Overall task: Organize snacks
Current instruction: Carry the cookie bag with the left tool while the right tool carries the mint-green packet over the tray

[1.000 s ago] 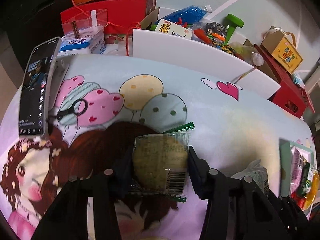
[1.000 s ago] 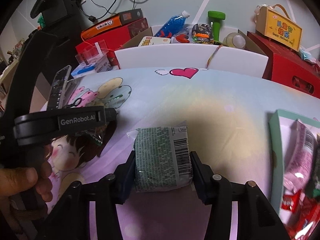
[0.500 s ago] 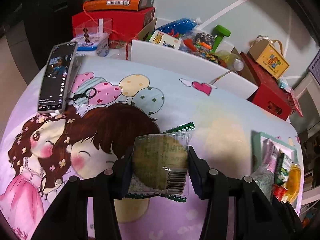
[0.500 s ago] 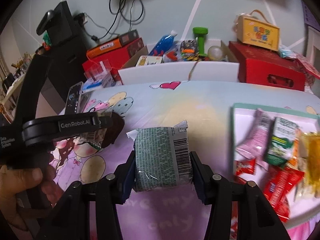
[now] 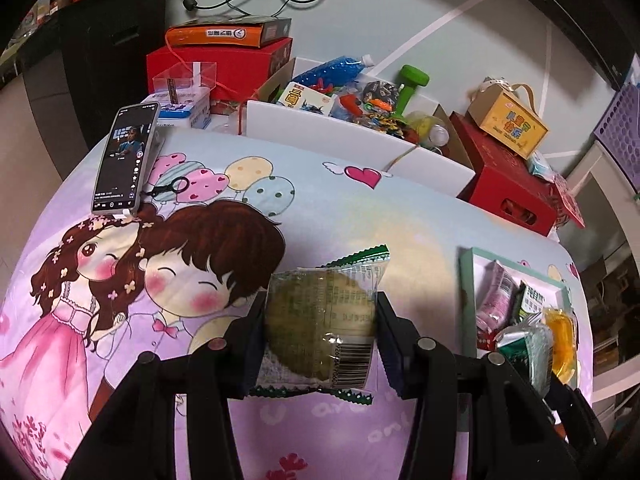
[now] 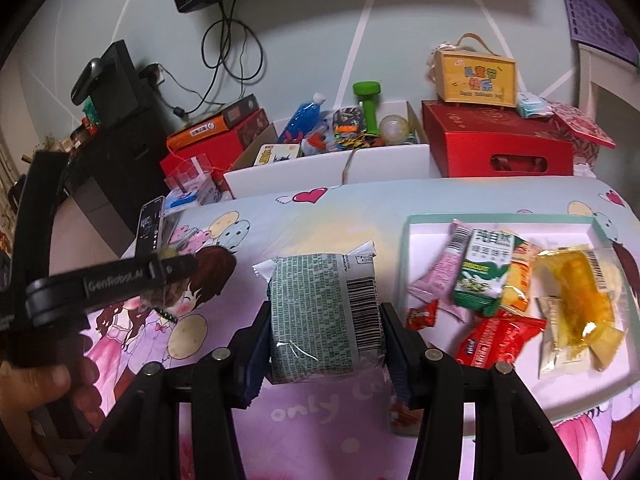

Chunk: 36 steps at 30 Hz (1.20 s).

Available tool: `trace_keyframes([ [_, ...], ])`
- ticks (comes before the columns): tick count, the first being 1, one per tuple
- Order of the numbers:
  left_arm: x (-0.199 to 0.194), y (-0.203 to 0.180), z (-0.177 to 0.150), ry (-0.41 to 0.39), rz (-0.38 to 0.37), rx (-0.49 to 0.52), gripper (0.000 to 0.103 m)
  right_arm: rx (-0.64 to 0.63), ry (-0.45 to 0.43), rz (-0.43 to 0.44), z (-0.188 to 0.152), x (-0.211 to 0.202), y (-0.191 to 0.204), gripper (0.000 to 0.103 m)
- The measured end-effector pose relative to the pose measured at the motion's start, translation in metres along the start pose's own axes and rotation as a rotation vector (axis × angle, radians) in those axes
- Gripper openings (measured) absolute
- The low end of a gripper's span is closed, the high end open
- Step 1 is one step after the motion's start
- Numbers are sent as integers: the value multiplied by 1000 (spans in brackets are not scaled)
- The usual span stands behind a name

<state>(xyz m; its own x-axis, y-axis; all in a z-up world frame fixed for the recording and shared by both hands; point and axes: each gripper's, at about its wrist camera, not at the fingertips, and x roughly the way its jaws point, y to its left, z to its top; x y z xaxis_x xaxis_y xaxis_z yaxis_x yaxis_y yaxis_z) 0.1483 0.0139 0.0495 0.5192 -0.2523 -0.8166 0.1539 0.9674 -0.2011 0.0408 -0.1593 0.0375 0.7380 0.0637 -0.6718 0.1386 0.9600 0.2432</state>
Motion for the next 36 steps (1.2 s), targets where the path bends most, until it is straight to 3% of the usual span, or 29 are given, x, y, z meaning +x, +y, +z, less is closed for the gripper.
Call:
trace_keyframes([
  [14,-7,-39,-3,-31,-8,79,51,63,-18,-14,-2,-4,-35,54],
  [36,-9,-114,-17,-35,-52,244,51,217,-87,-112,9,-27,-107,54],
])
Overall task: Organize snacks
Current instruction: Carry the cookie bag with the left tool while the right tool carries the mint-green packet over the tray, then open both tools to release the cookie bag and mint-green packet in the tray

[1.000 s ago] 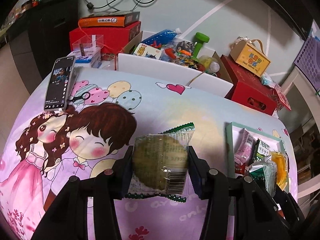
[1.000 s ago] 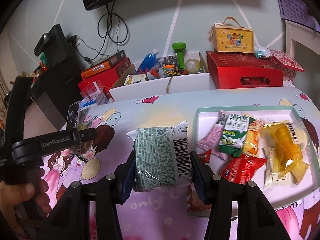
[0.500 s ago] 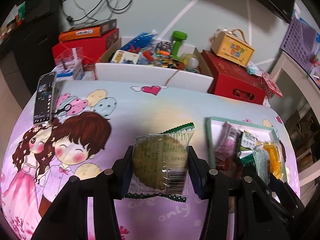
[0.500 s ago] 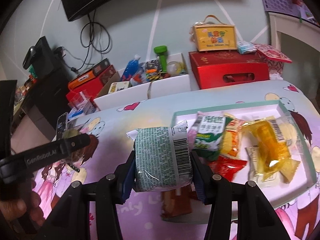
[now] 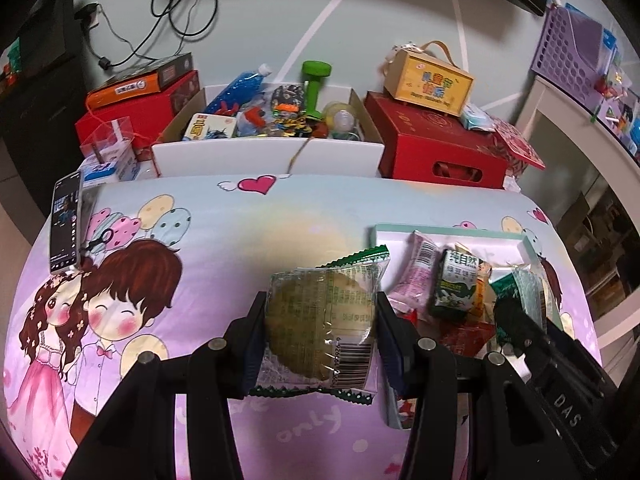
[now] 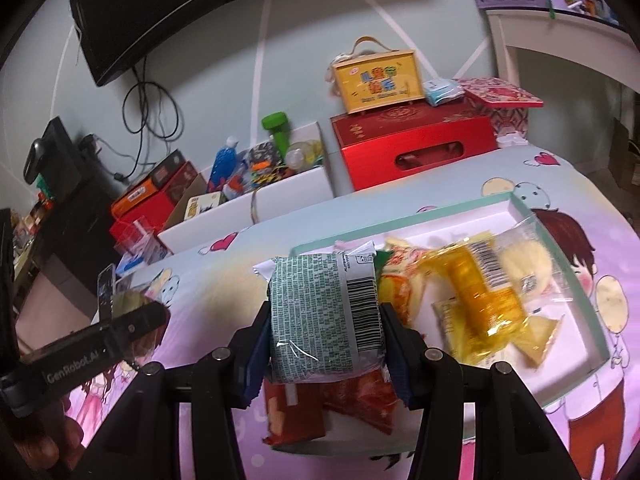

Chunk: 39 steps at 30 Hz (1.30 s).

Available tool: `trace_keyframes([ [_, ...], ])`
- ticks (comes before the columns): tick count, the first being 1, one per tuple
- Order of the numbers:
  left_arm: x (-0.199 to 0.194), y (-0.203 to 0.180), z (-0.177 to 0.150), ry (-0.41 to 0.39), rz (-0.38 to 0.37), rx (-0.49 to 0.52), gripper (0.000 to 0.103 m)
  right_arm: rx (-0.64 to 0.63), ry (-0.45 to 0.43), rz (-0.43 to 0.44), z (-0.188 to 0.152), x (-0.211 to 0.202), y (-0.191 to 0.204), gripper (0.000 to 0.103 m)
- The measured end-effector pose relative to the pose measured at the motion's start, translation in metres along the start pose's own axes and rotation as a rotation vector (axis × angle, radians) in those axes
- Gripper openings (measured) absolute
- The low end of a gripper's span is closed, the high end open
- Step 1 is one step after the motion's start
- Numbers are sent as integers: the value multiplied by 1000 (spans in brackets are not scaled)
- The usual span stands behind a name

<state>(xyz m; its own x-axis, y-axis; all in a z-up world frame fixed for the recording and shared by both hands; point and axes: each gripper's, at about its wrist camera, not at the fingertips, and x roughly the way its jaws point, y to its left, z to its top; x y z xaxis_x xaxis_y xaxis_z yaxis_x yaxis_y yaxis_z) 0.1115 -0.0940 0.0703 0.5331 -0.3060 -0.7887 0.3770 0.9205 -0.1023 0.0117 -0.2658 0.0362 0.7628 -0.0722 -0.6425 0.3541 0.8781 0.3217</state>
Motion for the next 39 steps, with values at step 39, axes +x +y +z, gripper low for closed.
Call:
trace_keyframes([
  [39,140,-73,45,133,-126,119,51,69,6,-72,15,28,-65,54],
])
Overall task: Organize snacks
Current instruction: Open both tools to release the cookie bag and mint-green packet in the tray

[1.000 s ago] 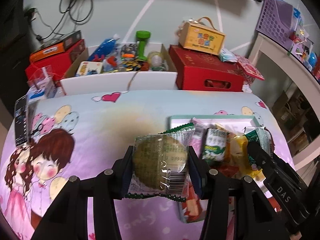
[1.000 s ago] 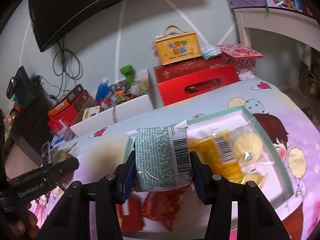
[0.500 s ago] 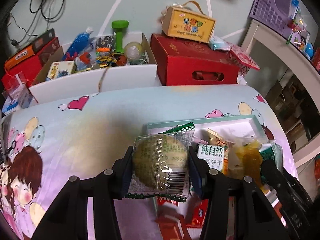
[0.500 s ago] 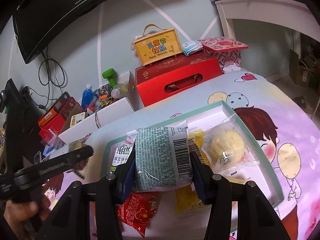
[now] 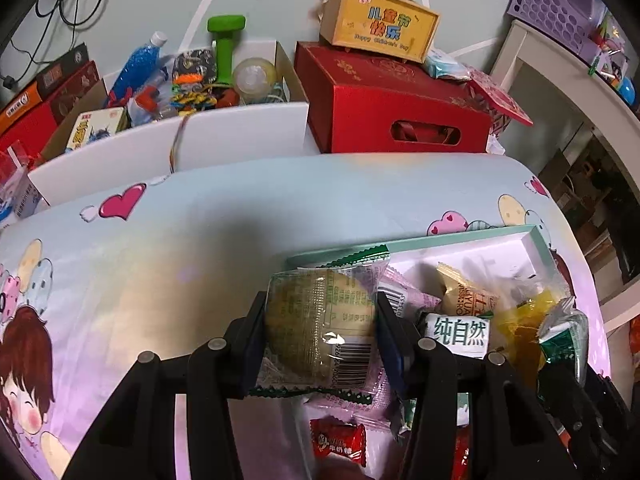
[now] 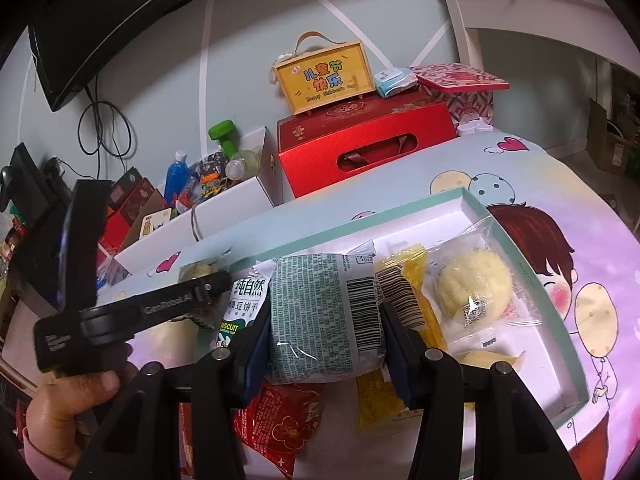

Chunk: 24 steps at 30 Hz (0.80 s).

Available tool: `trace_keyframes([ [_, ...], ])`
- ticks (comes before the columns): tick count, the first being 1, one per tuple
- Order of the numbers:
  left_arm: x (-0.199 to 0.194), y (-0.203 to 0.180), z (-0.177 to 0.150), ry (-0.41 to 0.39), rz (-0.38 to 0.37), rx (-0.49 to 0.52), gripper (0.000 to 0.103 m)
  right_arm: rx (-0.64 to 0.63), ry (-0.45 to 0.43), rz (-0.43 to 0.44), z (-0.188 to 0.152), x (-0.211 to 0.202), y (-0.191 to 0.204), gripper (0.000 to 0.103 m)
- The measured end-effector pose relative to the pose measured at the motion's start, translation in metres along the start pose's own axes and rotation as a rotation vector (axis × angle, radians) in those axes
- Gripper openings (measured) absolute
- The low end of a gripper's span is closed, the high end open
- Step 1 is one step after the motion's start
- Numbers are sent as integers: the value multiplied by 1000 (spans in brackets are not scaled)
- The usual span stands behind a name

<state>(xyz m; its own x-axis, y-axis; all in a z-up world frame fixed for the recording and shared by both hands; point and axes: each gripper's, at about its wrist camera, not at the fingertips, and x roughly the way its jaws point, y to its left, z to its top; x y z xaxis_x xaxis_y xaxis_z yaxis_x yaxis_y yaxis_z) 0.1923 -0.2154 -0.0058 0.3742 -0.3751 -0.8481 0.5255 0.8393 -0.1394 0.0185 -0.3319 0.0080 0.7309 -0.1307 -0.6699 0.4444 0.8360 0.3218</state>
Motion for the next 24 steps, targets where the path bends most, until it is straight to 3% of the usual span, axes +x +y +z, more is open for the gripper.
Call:
trace_keyframes([
  [18,3,-3,-8,-7,-2,17,51,-17,11,-9,-1,2,5,54],
  [24,2,2,-7,-2,-44,-16,63,-26,13,-15,-2,3,5,55],
])
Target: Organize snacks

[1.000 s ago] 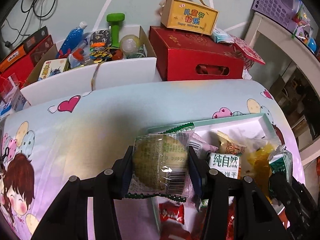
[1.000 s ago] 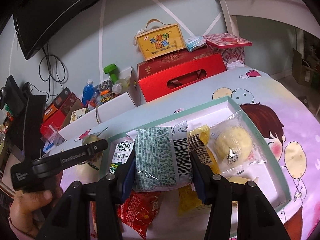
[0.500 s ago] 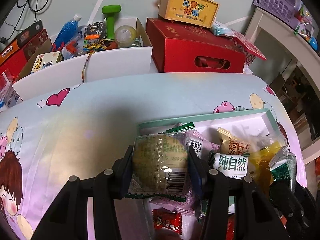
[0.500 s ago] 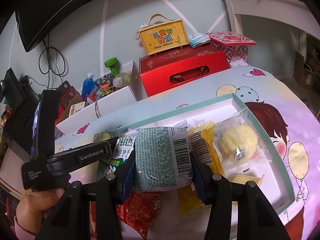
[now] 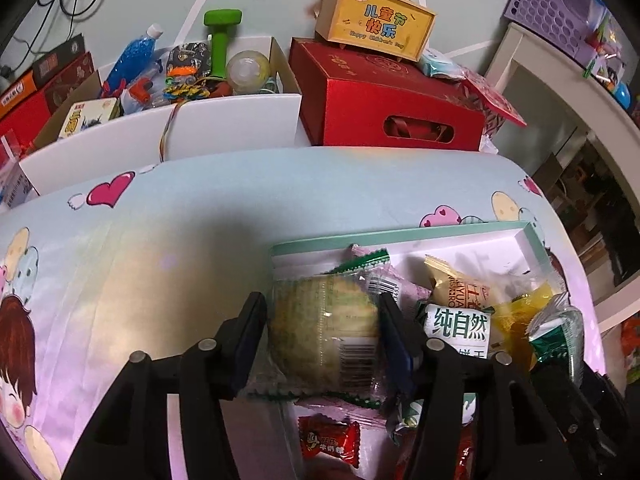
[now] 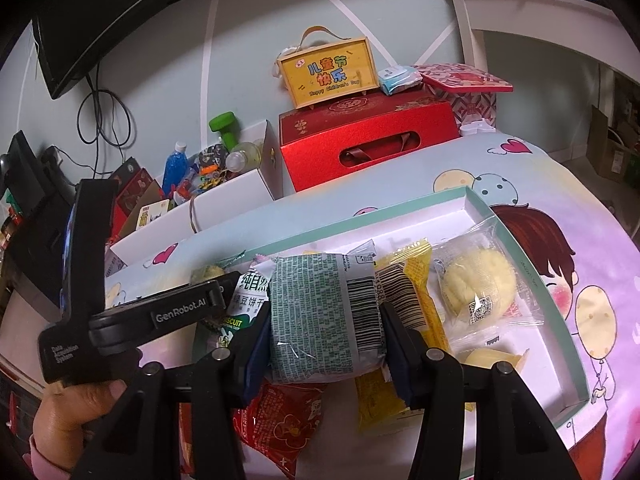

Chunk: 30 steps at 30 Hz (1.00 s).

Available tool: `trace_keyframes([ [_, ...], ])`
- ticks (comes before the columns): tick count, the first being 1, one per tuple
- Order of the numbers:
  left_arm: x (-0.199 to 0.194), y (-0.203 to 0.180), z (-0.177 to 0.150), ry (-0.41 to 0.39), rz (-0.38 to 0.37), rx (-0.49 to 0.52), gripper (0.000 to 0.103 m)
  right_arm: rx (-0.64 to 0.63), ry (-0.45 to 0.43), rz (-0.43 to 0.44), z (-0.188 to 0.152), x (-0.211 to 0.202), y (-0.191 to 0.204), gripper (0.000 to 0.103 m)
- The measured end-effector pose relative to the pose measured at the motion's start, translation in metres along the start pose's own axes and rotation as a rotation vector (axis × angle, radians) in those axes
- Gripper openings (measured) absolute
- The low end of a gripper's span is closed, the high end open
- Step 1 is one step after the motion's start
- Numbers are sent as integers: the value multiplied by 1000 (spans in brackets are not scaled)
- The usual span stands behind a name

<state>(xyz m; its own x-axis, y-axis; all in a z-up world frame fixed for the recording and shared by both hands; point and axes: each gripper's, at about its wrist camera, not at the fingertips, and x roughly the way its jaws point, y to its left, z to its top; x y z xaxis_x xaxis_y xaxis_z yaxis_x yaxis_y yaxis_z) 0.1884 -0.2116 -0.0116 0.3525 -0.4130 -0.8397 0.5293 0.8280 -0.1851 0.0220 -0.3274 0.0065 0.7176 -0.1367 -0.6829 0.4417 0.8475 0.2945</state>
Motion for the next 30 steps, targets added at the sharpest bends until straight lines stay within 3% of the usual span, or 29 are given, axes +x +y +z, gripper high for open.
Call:
trace_keyframes([
  [8,-7,9,-5,4,-12,-62,69,-31,4,-24,0,1,6,55],
  [11,-15,12,-7,-8,-6,-80,76,-37,5,-31,0,1,8,61],
  [15,-31,17,-15,-34,-5,-103,81,-47,0,-38,1,-2,11,62],
  [24,-48,22,-25,-63,3,-102,82,-69,-3,-52,1,-4,17,63],
  [26,-50,22,-25,-67,9,-100,83,-74,-3,-59,1,-3,17,67],
  [28,-50,23,-25,-63,41,-98,91,-76,-6,-70,1,-3,17,75],
  [30,-51,24,-26,-67,76,-91,92,-77,-14,-82,1,-5,17,77],
])
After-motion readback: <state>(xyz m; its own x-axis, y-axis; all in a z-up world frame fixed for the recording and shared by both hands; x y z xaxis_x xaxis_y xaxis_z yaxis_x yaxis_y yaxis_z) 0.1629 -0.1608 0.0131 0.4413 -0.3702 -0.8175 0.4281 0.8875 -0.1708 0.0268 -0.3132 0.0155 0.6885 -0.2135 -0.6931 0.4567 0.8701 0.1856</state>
